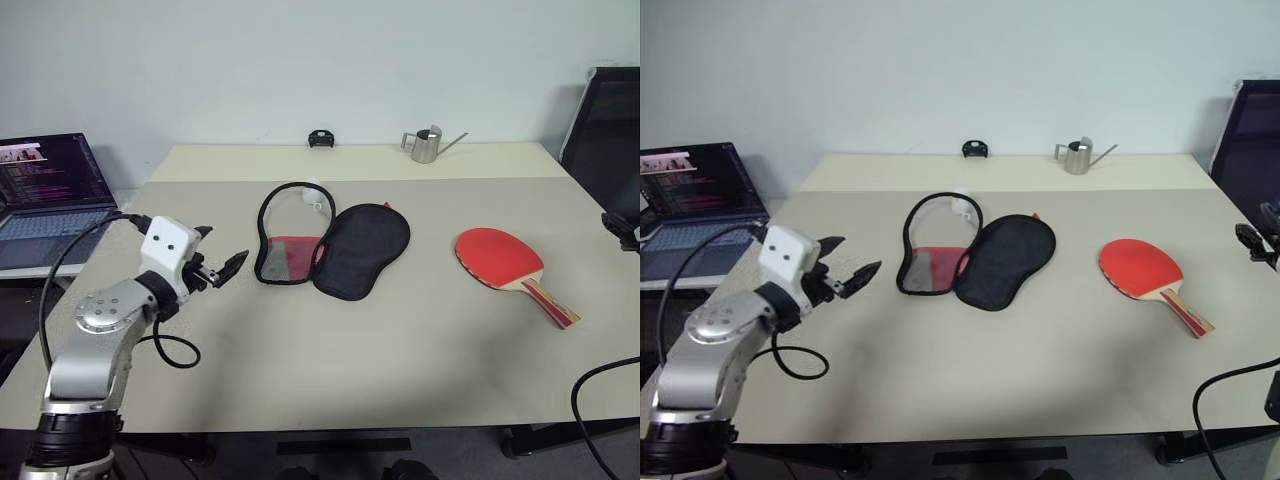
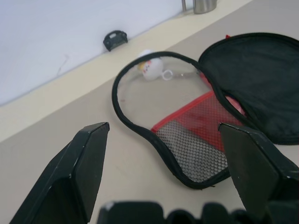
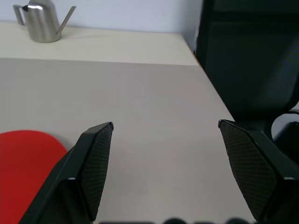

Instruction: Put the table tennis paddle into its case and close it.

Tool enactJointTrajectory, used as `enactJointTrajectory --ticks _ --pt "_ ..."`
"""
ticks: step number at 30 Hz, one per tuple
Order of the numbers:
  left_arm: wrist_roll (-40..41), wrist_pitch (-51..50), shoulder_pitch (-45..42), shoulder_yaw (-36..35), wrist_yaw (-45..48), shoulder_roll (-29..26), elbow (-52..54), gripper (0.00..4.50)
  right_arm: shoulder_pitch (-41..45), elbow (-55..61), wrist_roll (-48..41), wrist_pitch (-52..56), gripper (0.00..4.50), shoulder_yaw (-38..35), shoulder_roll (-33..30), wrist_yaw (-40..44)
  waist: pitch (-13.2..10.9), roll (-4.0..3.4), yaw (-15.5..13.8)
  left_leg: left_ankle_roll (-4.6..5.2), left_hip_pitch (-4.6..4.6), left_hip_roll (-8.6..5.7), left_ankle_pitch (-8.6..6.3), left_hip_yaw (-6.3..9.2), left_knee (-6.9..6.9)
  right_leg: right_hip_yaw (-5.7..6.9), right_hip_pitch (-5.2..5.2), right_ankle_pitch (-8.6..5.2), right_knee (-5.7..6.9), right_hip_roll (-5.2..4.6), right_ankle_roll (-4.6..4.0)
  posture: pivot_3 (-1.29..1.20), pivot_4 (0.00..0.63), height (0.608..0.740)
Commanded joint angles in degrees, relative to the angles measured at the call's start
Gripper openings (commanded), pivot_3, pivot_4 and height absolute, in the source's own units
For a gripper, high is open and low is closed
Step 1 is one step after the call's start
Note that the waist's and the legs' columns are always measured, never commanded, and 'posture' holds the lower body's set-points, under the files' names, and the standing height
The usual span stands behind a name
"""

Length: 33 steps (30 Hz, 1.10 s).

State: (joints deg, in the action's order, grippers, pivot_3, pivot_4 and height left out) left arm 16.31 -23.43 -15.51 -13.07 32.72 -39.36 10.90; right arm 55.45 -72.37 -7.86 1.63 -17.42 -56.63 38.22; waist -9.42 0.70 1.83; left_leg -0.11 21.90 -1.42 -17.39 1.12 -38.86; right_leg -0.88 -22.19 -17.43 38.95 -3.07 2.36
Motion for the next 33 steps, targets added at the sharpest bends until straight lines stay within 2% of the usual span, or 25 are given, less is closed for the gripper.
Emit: enactJointTrajectory --ticks 1,10,14,28,33 --pt "-1.3 2.4 -1.9 -0.4 -0.9 0.2 -2.4 4.08 1.7 1.6 0.2 0.4 3.92 0.0 -3.1 2.1 0.0 0.0 -0.1 0.0 0.0 0.0 0.0 0.0 0.0 0.01 0.0 0.0 0.0 0.0 0.0 0.0 0.15 0.74" --pt "-1.7 6.7 -4.2 0.6 0.6 1.8 -5.4 4.08 3.0 3.4 -0.1 1.3 3.92 0.4 -3.1 3.0 0.0 0.0 -0.1 -0.11 0.02 0.0 0.06 0.0 0.0 0.01 -0.01 0.0 -0.02 -0.01 0.0 0.0 0.15 0.74" --pt "-2.0 6.5 -3.1 -1.4 -1.4 1.8 -5.5 4.08 1.9 3.7 0.3 0.8 3.92 0.8 -2.4 3.2 0.0 0.0 0.0 -0.14 0.01 0.0 0.08 -0.01 0.0 0.01 -0.01 0.0 -0.02 -0.01 0.0 0.0 0.15 0.74" --pt "-2.7 5.8 3.7 -9.2 -9.3 1.7 -4.3 4.08 1.9 5.1 0.5 -1.1 3.92 2.8 5.2 4.8 0.0 0.0 -0.1 -0.03 0.01 0.01 0.02 0.0 -0.02 0.01 -0.02 0.0 0.01 -0.02 0.0 0.0 0.15 0.74" --pt "-1.4 5.8 5.9 -10.7 -7.9 1.2 -3.0 4.08 2.1 5.5 0.3 -2.8 3.92 3.4 7.9 5.7 0.0 0.01 -0.1 -0.08 0.02 0.0 0.04 0.0 -0.01 0.02 -0.02 0.0 -0.01 -0.03 0.0 0.0 0.15 0.74"
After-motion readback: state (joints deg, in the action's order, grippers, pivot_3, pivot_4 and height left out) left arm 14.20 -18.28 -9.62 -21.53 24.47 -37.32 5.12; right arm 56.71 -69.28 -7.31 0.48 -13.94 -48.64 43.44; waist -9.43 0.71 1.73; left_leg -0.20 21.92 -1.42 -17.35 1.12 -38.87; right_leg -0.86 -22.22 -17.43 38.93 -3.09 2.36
